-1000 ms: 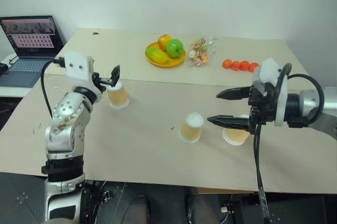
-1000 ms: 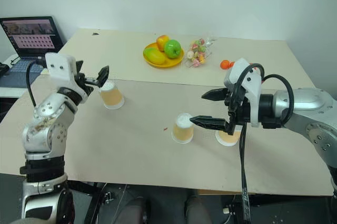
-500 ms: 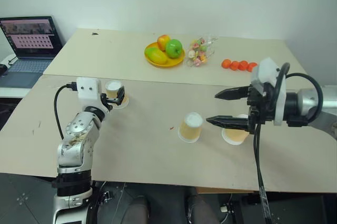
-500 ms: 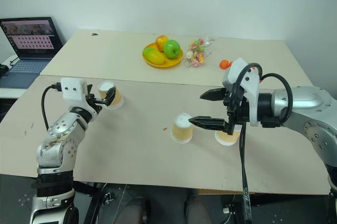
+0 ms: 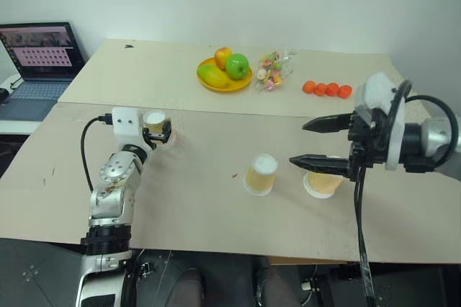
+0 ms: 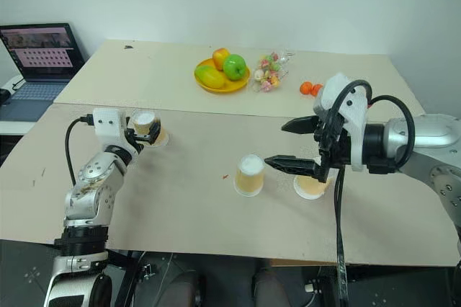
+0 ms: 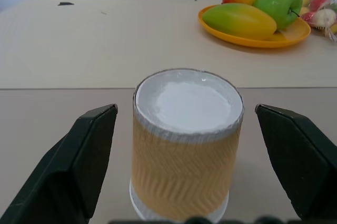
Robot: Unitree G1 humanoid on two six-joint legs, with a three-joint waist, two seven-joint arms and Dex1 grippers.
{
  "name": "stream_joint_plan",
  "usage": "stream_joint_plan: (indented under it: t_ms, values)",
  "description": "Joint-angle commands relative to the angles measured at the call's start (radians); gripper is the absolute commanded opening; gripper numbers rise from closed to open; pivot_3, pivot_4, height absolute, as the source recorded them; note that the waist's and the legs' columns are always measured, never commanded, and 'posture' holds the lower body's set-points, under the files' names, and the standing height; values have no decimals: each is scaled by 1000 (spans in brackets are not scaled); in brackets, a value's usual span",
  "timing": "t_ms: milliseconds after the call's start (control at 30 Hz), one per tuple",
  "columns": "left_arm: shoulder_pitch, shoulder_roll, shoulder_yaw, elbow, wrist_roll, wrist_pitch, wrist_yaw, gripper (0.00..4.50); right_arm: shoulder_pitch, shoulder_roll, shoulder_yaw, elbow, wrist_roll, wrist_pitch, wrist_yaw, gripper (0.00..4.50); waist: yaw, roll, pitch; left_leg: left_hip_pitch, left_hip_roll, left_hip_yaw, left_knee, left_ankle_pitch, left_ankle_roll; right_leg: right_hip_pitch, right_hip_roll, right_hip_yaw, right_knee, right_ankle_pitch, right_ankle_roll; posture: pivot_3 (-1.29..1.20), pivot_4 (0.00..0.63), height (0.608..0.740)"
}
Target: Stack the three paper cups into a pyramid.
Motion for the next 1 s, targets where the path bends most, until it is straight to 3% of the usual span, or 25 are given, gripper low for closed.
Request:
stream_joint_plan:
  t_ms: [33, 200, 433, 800, 1000]
  values:
    - [-56, 3, -2, 48, 11, -64, -7, 4466, -3, -29, -72, -34, 28, 25, -10, 4500, 0, 0, 0, 0, 0, 0, 0, 0, 0, 0, 0, 0, 0, 0, 0, 0, 150, 734]
    - [-76, -1, -6, 97, 14, -94, -17, 4466, 0, -38, -92, -49, 46, 47, -29, 4500, -2, 0, 0, 0, 0, 0, 0, 0, 0, 0, 0, 0, 0, 0, 0, 0, 150, 734]
    - [-80, -10, -14, 124, 16, -114, -21, 2484, -2, -38, -104, -60, 69, 66, -49, 4500, -1, 0, 0, 0, 0, 0, 0, 0, 0, 0, 0, 0, 0, 0, 0, 0, 150, 734]
    - [-138, 13, -71, 64, 23, -128, -98, 2433, 6, -31, -100, -56, 70, 66, -62, 4500, 0, 0, 0, 0, 0, 0, 0, 0, 0, 0, 0, 0, 0, 0, 0, 0, 150, 734]
    - [-65, 109, -174, -67, -53, -80, -396, 2433, 28, -16, -96, -52, 42, 44, -61, 4500, -6, 0, 0, 0, 0, 0, 0, 0, 0, 0, 0, 0, 0, 0, 0, 0, 150, 734]
